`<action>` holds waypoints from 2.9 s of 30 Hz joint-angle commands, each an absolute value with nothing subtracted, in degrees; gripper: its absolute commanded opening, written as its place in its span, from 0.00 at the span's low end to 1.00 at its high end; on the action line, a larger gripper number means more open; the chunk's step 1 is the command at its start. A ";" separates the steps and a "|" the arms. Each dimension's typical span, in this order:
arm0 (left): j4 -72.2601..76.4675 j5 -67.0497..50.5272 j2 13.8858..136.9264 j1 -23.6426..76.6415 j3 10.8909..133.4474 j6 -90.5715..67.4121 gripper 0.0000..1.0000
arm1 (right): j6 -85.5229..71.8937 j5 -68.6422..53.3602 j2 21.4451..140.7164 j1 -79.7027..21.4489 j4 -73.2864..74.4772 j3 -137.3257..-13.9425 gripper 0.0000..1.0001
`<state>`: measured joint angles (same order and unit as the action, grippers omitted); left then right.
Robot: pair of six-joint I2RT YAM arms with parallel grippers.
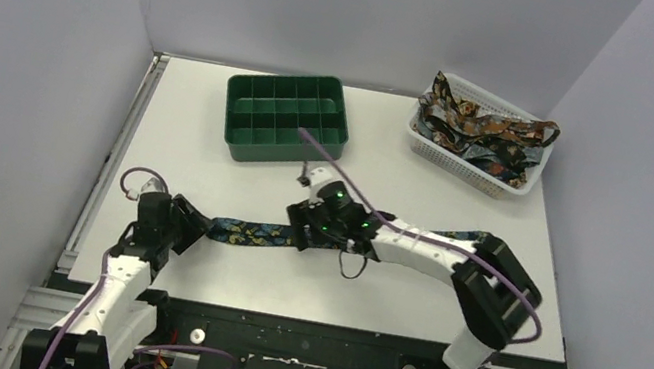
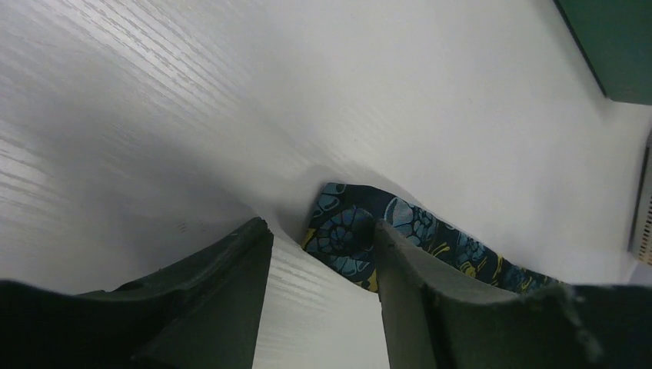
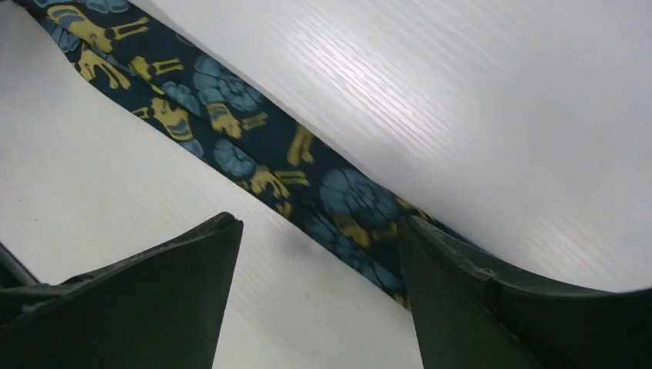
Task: Roll the ties
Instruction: Roll the tie at the center of the board.
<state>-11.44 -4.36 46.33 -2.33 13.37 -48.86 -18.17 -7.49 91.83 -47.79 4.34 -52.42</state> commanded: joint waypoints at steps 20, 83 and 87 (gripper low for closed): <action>-0.79 -8.66 47.53 -2.54 12.87 -49.06 0.06 | 13.60 -26.66 115.28 -51.75 9.33 -76.57 0.76; -10.98 -0.44 44.34 -2.90 14.29 -50.04 0.41 | 11.70 -14.34 111.02 -59.27 9.44 -71.50 0.59; -12.14 -0.44 44.21 -2.90 14.69 -49.68 0.45 | 11.15 -16.96 109.88 -58.38 8.90 -71.80 0.61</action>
